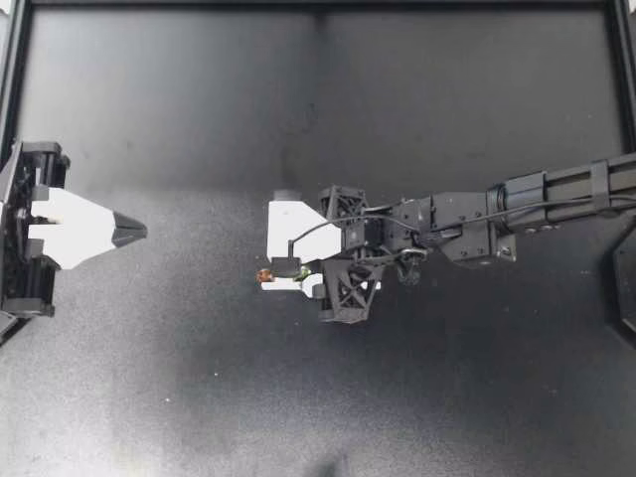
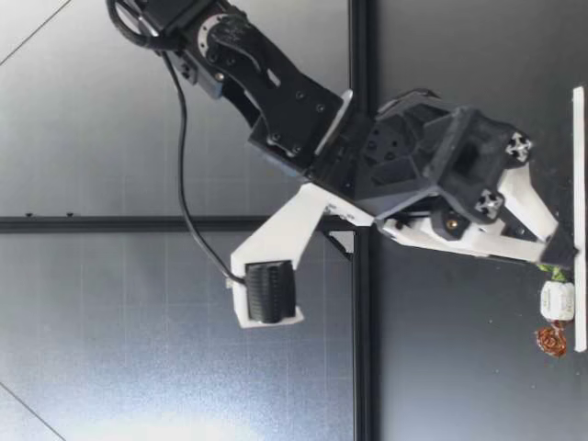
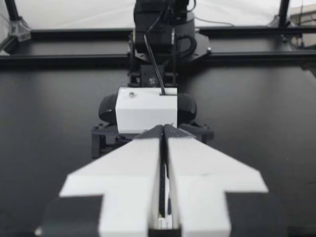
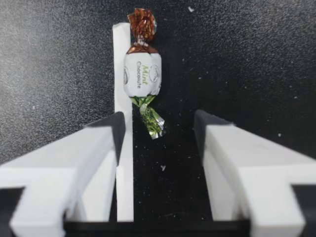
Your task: Pick up the candy and unwrap it.
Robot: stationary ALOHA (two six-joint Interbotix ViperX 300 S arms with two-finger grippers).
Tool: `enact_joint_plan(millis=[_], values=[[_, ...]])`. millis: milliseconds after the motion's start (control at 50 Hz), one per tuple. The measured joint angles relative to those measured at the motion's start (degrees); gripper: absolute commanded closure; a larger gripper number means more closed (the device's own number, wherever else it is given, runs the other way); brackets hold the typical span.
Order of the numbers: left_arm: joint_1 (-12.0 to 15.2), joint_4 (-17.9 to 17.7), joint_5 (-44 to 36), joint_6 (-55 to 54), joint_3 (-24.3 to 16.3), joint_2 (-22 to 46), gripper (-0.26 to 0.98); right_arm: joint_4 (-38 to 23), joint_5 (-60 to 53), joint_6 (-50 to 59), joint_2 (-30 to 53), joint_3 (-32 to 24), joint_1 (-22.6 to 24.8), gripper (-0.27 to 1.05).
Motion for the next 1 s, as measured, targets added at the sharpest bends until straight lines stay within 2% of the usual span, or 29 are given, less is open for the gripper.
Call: enact_joint_plan(millis=[180, 380, 500, 700, 1000], values=[[-0.1, 0.0, 0.0, -0.1, 0.0, -0.1, 0.84, 0.0, 0.0, 0.0, 0.4, -0.3, 0.3, 0.51], [-0.1, 0.0, 0.0, -0.1, 0.0, 0.0, 0.84, 0.0, 1.2, -0.1, 0.4, -0.6, 0.8, 0.83], [0.0, -0.1, 0.0, -0.1, 0.1, -0.1, 0.84, 0.1, 1.3, 0.1, 0.4, -0.7, 0.9, 0.94], [1.0, 0.0, -0.1, 0.4, 0.0, 0.7, 0.83, 0.0, 2.0, 0.0, -2.1, -0.4, 0.8, 0.95], [2.3, 0.0, -3.0, 1.8, -1.9, 5.9, 0.7, -1.8, 10.3, -1.1, -16.3, 1.4, 0.8, 0.95]])
